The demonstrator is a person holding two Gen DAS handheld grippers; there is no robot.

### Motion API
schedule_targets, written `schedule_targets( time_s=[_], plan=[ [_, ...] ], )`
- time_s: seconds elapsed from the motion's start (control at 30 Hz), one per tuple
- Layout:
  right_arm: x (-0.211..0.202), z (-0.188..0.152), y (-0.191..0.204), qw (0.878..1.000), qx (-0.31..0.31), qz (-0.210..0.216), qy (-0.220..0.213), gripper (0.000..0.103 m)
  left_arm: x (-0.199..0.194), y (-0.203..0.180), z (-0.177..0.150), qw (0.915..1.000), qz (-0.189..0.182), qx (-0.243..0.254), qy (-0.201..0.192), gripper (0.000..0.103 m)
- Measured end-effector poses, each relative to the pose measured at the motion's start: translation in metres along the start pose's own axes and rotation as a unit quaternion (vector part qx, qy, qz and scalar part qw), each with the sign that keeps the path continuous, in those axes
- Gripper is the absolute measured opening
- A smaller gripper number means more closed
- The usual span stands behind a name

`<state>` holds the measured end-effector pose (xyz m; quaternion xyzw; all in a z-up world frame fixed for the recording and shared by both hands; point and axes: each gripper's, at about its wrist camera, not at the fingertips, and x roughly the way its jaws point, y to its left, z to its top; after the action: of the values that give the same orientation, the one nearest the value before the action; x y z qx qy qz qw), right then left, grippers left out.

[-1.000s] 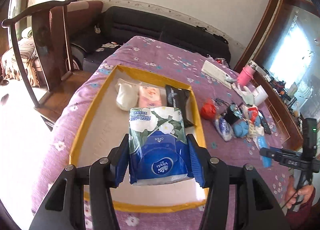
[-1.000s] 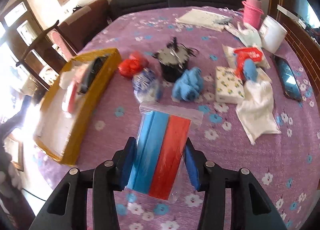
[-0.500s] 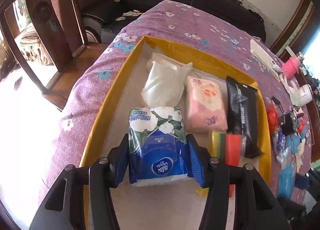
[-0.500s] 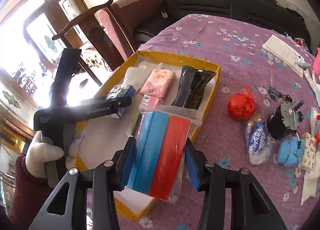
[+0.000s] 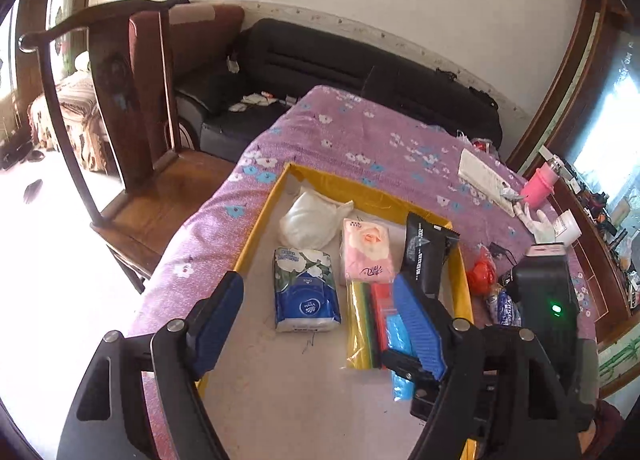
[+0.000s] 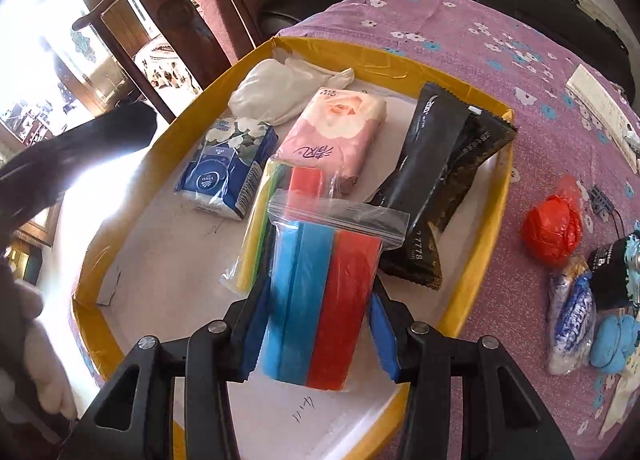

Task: Organize soft objects
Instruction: 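Open both tools and move them back over the table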

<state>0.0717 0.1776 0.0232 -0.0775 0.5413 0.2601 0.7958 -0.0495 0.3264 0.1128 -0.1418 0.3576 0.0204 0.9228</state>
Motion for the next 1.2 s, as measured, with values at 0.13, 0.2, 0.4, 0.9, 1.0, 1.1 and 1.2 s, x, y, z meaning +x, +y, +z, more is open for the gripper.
schedule_targets(
  time_s=[0.13,0.2,0.4,0.9,1.0,1.1,1.2],
  plan=[
    [-0.002,-0.002,0.006,0.999,-0.020,-0.011,-0.023,0.055,-0.036,-0.004,-0.012,0.9979,0.031,0.009,-0.057,0.084],
    [-0.014,-0.008,0.003,0.999,-0.016,-0.003,-0.037,0.064,-0.047,-0.010,-0.017,0.9961,0.043,0.018,-0.075,0.086],
    [-0.073,-0.038,-0.026,0.994,0.026,0.005,-0.108,0.076,-0.064,-0.044,-0.038,0.9952,0.007,0.051,-0.083,0.092],
    [-0.175,-0.170,-0.255,0.946,0.235,-0.115,-0.193,0.083,-0.013,-0.172,-0.083,0.9835,-0.146,0.082,0.069,0.092],
    [-0.180,-0.185,-0.290,0.934,0.265,-0.121,-0.206,0.083,0.008,-0.198,-0.087,0.9828,-0.139,0.080,0.091,0.092],
    [-0.181,-0.185,-0.322,0.926,0.283,-0.128,-0.215,0.083,0.035,-0.213,-0.090,0.9825,-0.125,0.065,0.122,0.092],
    [-0.180,-0.180,-0.354,0.917,0.295,-0.143,-0.229,0.083,0.057,-0.221,-0.093,0.9811,-0.116,0.050,0.147,0.092]
  ],
)
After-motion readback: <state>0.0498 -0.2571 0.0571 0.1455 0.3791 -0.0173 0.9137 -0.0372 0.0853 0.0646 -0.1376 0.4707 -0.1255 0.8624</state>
